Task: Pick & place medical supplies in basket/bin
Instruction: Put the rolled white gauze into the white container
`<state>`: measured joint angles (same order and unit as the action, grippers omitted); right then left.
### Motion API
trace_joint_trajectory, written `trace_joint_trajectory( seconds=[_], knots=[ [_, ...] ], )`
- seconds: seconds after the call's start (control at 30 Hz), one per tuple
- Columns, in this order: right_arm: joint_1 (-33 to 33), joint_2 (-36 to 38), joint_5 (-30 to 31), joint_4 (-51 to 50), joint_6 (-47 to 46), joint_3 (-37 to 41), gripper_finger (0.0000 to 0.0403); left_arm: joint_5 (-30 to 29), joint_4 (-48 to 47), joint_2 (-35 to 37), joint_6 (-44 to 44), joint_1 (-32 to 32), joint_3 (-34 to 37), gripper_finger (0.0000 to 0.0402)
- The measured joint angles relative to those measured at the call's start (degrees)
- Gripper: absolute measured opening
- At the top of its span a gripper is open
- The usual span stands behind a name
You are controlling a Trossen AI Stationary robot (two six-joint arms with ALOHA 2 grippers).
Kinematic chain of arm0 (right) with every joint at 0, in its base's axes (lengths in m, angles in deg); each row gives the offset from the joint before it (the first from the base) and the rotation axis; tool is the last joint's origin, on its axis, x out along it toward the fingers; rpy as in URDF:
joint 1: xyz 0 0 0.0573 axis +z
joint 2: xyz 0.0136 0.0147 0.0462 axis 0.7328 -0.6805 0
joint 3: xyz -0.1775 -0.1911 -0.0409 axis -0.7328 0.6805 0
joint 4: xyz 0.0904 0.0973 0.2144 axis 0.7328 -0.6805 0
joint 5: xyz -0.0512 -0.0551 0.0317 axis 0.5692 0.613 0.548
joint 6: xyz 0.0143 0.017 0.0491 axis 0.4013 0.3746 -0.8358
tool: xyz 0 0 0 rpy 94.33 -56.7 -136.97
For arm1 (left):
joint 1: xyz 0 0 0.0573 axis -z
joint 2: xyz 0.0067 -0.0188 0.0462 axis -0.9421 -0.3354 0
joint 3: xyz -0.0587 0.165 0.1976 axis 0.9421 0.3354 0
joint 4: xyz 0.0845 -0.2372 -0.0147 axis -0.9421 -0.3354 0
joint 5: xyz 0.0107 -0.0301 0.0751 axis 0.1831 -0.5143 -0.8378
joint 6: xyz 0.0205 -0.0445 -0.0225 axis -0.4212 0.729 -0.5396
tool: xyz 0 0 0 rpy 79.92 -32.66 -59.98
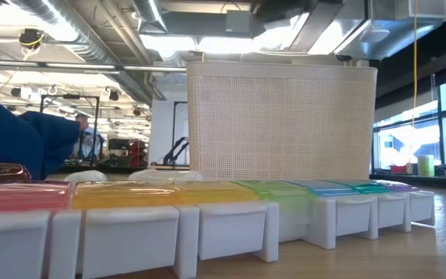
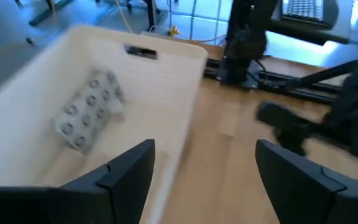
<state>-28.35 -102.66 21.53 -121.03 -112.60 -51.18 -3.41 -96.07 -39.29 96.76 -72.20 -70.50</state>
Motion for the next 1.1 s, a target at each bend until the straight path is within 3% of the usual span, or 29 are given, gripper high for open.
trace_joint_trajectory(
  seconds=[0.23,0.4,0.57,0.83,1.1],
  knots=[
    [1.7,-9.4,-0.6,4.5,-1.6,0.0,0.0305,-9.9,7.0,8.5,12.9,13.5,17.2,0.027],
    [3.3,-18.1,-6.7,10.8,-1.4,0.0,0.0305,-15.2,8.9,10.1,19.2,20.4,23.5,0.0272],
    [5.0,-25.1,-5.6,17.1,-1.4,0.0,0.0305,-18.3,8.7,9.8,25.5,23.7,25.8,0.027],
    [4.9,-30.9,-4.3,25.9,-1.8,0.0,0.0302,-19.4,8.4,9.7,27.2,25.4,26.3,0.027],
    [4.6,-32.7,-4.2,26.4,-4.7,0.0,0.0232,-19.4,8.4,9.7,27.3,25.4,26.3,0.027]
  ],
)
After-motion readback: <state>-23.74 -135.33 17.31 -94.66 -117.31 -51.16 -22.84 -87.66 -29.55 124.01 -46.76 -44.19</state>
